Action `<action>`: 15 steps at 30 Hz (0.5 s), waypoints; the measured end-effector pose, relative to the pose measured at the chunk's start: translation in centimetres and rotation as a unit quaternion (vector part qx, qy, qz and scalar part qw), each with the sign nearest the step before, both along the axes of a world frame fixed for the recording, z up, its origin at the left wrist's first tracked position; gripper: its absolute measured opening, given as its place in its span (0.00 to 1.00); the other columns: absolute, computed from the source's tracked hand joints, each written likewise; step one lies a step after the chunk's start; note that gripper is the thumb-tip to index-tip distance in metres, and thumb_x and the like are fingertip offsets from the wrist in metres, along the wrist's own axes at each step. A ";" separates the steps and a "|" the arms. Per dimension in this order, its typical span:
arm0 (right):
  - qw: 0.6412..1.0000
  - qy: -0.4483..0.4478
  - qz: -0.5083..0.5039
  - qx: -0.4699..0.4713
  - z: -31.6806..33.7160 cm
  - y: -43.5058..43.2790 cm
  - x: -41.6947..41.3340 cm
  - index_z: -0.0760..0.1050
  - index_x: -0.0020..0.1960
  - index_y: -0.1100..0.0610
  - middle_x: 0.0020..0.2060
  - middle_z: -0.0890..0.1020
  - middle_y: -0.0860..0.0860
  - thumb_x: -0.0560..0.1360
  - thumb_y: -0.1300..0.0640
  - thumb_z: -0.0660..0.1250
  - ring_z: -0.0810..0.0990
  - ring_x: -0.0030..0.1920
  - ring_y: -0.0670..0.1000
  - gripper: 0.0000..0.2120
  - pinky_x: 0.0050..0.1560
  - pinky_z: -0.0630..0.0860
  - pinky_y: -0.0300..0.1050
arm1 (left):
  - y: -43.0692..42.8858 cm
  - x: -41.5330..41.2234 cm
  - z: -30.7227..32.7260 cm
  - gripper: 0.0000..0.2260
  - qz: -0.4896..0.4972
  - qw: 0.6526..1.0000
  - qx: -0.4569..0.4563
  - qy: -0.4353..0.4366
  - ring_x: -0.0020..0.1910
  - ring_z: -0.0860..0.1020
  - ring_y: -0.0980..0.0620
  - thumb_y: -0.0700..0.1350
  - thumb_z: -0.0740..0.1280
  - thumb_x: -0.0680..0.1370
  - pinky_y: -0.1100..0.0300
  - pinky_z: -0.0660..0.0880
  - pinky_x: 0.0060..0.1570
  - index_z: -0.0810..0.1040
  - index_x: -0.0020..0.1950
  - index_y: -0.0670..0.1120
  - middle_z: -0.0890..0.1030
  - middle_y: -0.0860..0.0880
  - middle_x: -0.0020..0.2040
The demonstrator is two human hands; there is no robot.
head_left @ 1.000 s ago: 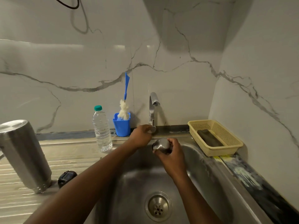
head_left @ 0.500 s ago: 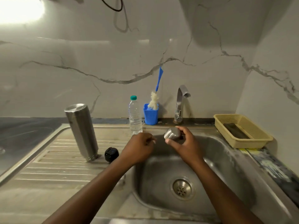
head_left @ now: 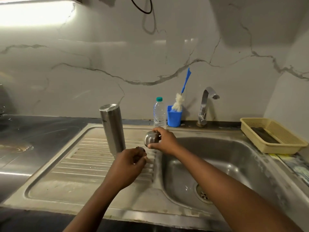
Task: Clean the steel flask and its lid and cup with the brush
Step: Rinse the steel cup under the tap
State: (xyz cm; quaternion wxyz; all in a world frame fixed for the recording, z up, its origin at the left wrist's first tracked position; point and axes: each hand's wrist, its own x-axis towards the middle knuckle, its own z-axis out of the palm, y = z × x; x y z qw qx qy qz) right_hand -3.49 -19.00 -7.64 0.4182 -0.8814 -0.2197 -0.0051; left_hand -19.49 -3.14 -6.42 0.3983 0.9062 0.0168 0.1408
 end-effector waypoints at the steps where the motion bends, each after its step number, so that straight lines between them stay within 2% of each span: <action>1: 1.000 0.004 -0.001 -0.005 -0.2 0.6 0.1 0.73 0.69 0.47 0.62 0.82 0.50 0.65 0.50 0.83 0.81 0.58 0.50 0.36 0.59 0.80 0.47 | 0.4 -0.3 -0.1 0.04 0.012 1.000 -0.001 0.000 0.43 0.83 0.61 0.47 0.72 0.80 0.61 0.79 0.44 0.87 0.49 0.54 0.87 0.57 0.41; 4: 1.000 0.014 -0.002 -0.019 -0.7 1.6 0.4 0.73 0.71 0.48 0.62 0.81 0.51 0.65 0.52 0.83 0.80 0.59 0.51 0.37 0.62 0.79 0.48 | 1.5 -0.8 -0.4 0.03 0.033 0.999 -0.021 0.004 0.44 0.82 0.64 0.49 0.73 0.80 0.67 0.75 0.39 0.87 0.51 0.55 0.87 0.57 0.43; 9: 0.999 0.025 0.000 -0.037 -1.4 2.1 0.5 0.73 0.72 0.49 0.63 0.81 0.50 0.65 0.53 0.83 0.80 0.60 0.50 0.38 0.61 0.79 0.46 | 2.8 -1.2 -1.0 0.03 0.045 0.998 -0.035 0.009 0.45 0.84 0.61 0.50 0.74 0.79 0.57 0.81 0.48 0.87 0.51 0.55 0.87 0.57 0.44; 12: 0.999 0.035 0.006 -0.040 -1.9 2.2 0.4 0.71 0.75 0.50 0.66 0.80 0.51 0.67 0.54 0.82 0.79 0.62 0.50 0.40 0.61 0.78 0.43 | 3.1 -1.2 -0.9 0.03 0.052 0.998 -0.040 0.005 0.46 0.84 0.62 0.50 0.74 0.79 0.56 0.82 0.50 0.87 0.51 0.55 0.87 0.58 0.44; 15: 0.998 0.043 0.004 -0.034 -2.1 2.1 0.2 0.67 0.78 0.49 0.70 0.78 0.52 0.67 0.55 0.82 0.78 0.65 0.51 0.44 0.66 0.78 0.47 | 3.3 -1.3 -0.8 0.03 0.055 0.997 -0.048 0.001 0.46 0.84 0.63 0.51 0.74 0.79 0.58 0.82 0.50 0.88 0.51 0.55 0.87 0.59 0.45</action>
